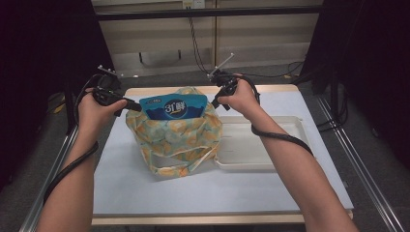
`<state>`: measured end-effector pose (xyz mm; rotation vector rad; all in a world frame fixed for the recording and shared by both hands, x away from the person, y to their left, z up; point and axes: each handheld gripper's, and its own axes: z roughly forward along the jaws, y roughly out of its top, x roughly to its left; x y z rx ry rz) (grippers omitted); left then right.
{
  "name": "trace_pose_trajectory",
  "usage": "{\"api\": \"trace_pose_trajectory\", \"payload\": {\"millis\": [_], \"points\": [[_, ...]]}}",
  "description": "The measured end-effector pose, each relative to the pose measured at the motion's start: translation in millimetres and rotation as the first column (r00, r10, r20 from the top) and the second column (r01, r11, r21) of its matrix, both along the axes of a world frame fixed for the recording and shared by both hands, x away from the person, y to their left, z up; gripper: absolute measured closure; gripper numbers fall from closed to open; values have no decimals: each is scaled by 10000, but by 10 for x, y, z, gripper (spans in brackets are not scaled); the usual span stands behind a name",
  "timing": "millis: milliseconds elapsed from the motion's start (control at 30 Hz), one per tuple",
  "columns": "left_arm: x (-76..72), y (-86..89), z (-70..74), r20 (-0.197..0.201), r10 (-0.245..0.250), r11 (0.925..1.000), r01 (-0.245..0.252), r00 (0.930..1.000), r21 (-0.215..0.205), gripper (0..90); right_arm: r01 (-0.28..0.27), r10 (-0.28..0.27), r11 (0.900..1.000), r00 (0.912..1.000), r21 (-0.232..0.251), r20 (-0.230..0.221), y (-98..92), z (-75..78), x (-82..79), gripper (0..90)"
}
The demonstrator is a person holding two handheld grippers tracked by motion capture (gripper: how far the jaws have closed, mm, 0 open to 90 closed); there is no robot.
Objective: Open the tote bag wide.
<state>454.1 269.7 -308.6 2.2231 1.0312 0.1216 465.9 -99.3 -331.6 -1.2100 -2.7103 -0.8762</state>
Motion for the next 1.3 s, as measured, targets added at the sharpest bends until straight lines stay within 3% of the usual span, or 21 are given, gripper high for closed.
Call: {"api": "trace_pose_trajectory", "payload": {"millis": [133,267,433,500,600,667,733,800,867,967,1300], "points": [[-50,44,-24,18,-172,9997,172,9999,159,387,-6,6,10000,10000,-19,-20,-15,0,-16,900],[-109,59,-85,114,-223,9997,223,9997,-47,319,22,-23,10000,10000,19,41,-23,-2,-29,900],[-146,69,-119,139,-660,9978,658,9977,128,326,103,-104,9999,9999,63,123,-42,-14,-31,900],[-146,56,-130,176,-798,9967,795,9967,173,357,88,-89,9999,9999,75,101,-46,-13,-29,900],[-152,12,-143,71,-968,9951,966,9953,227,504,66,-67,9999,9999,75,107,-43,-10,-26,900],[-147,-2,-137,1,-1107,9926,1105,9939,502,658,50,-51,10000,9999,58,128,-48,-7,-26,900],[-143,-17,-131,-116,-1271,9919,1271,9918,73,823,154,-155,9998,9999,135,63,-59,5,-35,900],[-135,-28,-113,-278,-1297,9915,1297,9912,-32,895,90,-91,9999,9999,142,111,-78,24,-41,900],[-124,-49,-104,-316,-1262,9920,1261,9915,-48,900,168,-170,9994,9998,294,61,-100,51,-52,884],[-113,-79,-91,-362,-1174,9930,1170,9924,-137,900,178,-180,9997,9998,169,125,-129,90,-71,818],[-47,-136,-68,-466,-1105,9939,1106,9928,13,900,-75,78,9999,9996,-105,260,-224,253,-173,714]]}}
